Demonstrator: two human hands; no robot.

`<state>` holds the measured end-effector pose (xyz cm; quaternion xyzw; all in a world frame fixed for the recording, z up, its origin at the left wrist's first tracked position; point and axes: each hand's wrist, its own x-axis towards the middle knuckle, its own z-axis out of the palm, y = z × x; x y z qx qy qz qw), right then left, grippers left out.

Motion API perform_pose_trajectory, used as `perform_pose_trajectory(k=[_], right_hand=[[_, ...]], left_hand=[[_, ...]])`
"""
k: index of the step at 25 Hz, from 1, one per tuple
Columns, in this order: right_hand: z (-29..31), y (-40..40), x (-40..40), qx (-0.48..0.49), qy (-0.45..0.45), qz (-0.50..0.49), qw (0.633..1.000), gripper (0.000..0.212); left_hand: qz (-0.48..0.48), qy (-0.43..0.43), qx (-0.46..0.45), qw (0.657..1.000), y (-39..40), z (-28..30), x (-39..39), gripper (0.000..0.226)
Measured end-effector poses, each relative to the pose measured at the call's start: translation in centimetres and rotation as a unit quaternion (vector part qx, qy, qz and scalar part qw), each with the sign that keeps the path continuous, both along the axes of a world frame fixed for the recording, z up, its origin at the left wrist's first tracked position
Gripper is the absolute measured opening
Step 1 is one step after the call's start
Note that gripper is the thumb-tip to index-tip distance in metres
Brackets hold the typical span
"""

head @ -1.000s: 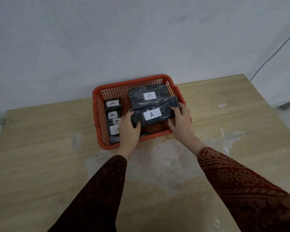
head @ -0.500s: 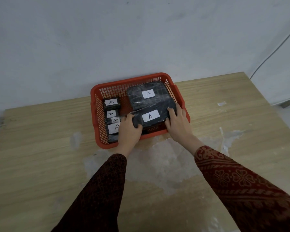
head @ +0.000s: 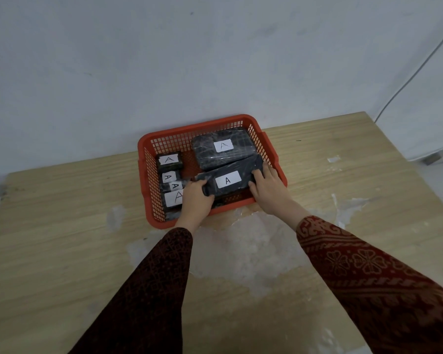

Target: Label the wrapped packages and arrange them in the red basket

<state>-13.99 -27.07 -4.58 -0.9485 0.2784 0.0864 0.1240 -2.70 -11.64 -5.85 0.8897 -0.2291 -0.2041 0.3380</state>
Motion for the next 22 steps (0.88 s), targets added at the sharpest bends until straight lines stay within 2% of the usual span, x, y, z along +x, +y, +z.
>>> perform_pose_trajectory(k=[4, 10, 14, 17, 20, 22], right_hand=[[0.3, -0.3, 0.5, 0.037, 0.012, -0.011, 0.999, 0.050], [1.4, 0.0, 0.9, 0.051, 0.102, -0.007, 0.993, 0.052], [1.5, 2.8, 1.1, -0.001, 0.131, 0.013, 0.991, 0.065], [1.5, 3.0, 1.1, -0.007, 0.168, 0.015, 0.986, 0.068], [2.0, 2.5, 1.7, -0.006, 0.198, 0.049, 0.979, 0.062], [2.5, 2.2, 2.4, 0.019, 0.189, 0.032, 0.981, 0.064]], left_hand=[[-0.005, -0.005, 0.043, 0.999, -0.5, 0.0, -0.1, 0.045], [-0.027, -0.019, 0.116, 0.993, -0.8, 0.0, 0.6, 0.046], [-0.101, -0.073, 0.164, 0.979, -0.9, 0.6, 1.1, 0.034], [-0.114, -0.136, 0.165, 0.970, -0.6, 1.3, 0.7, 0.024], [-0.133, -0.152, 0.151, 0.968, 0.7, 1.1, -0.2, 0.036], [-0.159, -0.136, 0.170, 0.963, 1.4, 1.1, -1.0, 0.047]])
